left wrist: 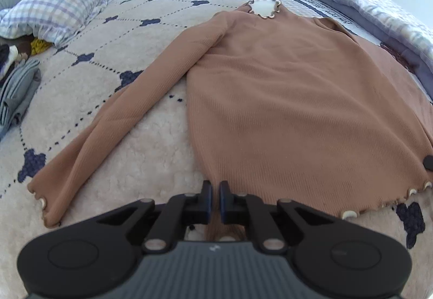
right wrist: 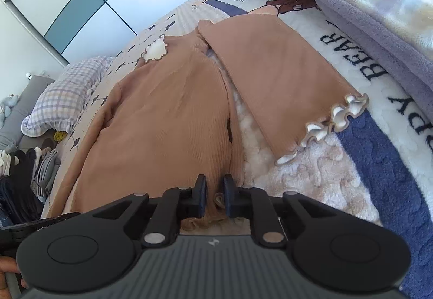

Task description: Fold clothes

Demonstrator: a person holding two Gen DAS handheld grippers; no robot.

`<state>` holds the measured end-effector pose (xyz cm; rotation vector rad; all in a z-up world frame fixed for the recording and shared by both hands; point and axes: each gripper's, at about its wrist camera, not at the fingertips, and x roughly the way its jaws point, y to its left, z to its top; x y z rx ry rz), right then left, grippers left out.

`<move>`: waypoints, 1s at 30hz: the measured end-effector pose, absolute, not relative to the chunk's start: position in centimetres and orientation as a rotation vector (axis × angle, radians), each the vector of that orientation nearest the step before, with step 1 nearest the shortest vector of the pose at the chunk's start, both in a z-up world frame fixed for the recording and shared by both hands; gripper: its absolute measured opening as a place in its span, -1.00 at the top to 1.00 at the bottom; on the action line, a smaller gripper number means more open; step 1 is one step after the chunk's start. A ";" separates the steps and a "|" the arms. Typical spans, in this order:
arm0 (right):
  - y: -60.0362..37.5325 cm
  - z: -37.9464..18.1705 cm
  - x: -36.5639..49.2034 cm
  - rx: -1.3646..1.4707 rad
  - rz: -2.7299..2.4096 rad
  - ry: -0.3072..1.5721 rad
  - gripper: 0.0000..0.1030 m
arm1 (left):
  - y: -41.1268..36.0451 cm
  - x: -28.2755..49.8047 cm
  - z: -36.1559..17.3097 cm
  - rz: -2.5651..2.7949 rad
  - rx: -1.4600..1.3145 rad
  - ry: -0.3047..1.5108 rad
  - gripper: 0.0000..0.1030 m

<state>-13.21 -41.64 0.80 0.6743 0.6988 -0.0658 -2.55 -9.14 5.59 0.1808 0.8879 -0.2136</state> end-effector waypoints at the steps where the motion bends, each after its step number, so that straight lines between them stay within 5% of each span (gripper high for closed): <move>1: -41.6 1.0 -13.3 0.674 -0.068 0.694 0.75 | -9.1 -2.7 5.9 -0.211 0.182 0.883 0.89; 16: -40.5 6.3 -16.0 0.637 -0.057 0.595 0.79 | -10.0 -7.5 11.9 -0.151 0.259 0.767 0.89; 30: -40.5 6.0 -19.2 0.611 -0.098 0.641 0.77 | -9.1 -10.8 11.8 -0.159 0.228 0.834 0.87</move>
